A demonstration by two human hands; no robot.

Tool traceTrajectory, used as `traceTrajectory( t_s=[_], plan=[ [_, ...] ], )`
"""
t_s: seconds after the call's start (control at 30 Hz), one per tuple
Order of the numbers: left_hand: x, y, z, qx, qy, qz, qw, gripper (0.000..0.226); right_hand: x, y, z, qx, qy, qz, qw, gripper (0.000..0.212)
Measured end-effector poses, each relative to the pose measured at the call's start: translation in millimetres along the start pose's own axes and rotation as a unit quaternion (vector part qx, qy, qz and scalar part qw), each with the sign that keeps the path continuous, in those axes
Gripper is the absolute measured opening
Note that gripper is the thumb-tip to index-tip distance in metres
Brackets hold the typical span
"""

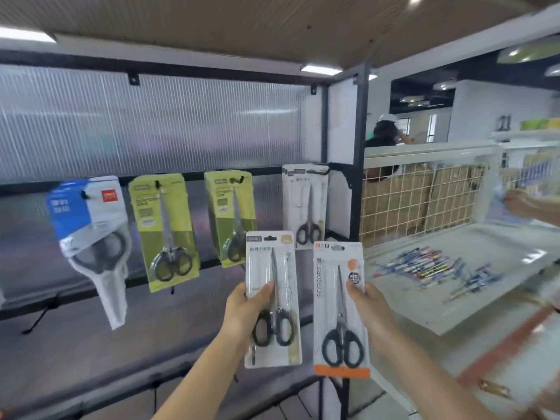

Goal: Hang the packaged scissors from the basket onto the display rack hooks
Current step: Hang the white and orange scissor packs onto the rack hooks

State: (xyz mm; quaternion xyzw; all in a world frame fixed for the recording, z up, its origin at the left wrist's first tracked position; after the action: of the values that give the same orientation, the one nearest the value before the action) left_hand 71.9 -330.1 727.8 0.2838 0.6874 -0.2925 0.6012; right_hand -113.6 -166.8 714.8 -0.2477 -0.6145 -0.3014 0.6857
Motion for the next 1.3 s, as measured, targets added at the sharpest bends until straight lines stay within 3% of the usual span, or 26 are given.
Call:
traceTrajectory(
  t_s=[0.27,0.67,0.77,1.07,1.23,1.3],
  plan=[
    [-45,-54,-57,0.078,-0.027,-0.052,0.995,0.016,61,-33,57,-0.075,-0.025,0.045,0.996,0.059],
    [-81,-124,-120,0.112,-0.029,-0.089,0.989,0.047,133,-76,96,-0.116,-0.001,0.125,0.985,0.061],
    [-82,-131,-123,0.106,-0.024,-0.107,0.988,0.019,132,-83,99,-0.122,0.002,0.118,0.985,0.061],
    [-80,-142,-123,0.077,-0.019,-0.114,0.990,0.015,120,-94,100,-0.127,0.022,0.091,0.988,0.054],
    [-73,-154,-118,0.049,-0.021,-0.096,0.994,0.025,118,-91,102,-0.140,0.040,0.091,0.985,0.023],
    [-74,-162,-113,0.036,-0.025,-0.093,0.995,0.026,118,-91,102,-0.142,0.051,0.094,0.984,0.033]
  ],
)
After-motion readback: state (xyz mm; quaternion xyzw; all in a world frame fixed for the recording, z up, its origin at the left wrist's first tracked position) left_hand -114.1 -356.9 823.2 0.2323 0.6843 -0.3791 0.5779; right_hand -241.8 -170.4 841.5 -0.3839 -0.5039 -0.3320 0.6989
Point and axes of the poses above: each hand's wrist, its own y-axis away from the middle knuckle, its own z-axis out of the back of the hand, x = y × z, the point moved 9 cm from there along -y, towards the middle knuckle, and after that the axes turned 14 degrees about x, right-handed, at the moved point
